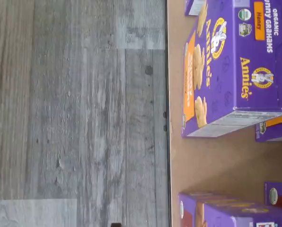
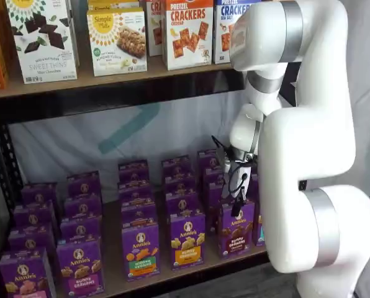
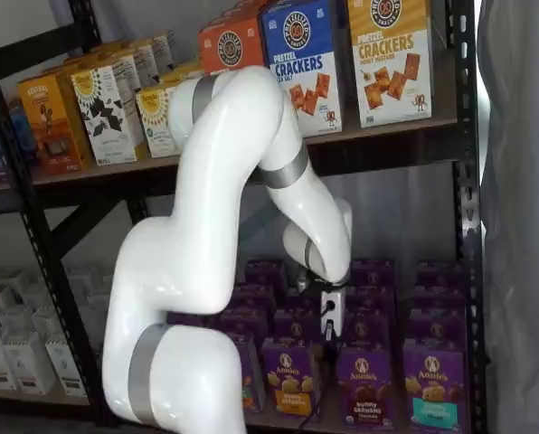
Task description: Pick up the purple box with a brown patch in the center, on the bottom shelf, the fifth box from the left
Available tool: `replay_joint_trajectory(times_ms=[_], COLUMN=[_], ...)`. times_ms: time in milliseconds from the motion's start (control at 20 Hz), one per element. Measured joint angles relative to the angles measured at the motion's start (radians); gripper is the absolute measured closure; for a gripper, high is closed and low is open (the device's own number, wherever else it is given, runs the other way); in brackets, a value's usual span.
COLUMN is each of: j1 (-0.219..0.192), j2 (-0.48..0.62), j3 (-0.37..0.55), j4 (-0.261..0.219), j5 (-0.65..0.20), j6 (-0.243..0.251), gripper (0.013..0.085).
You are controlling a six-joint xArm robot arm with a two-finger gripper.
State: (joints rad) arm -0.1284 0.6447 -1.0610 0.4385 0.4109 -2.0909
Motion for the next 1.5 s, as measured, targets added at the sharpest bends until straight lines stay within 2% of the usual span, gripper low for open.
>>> replay_joint_trajectory(times_ms=[400,700,950,1300,1500], j1=[-0.033,-0.039,-0.039,-0.045,-0.039], j2=[0.129,0.201,0.256,0.314,0.336], j3=[-0.148,-0.213,-0.258,-0.31,-0.327], j4=[-0.013,-0.122,-0.152,-0.287,-0.324], j5=[-0.008,-0.021,-0.037,-0.041,-0.048], j6=[-0.018,0.071,0.096,0.213,0.251], gripper=[0.013,0.013,0.013,0.013,0.013])
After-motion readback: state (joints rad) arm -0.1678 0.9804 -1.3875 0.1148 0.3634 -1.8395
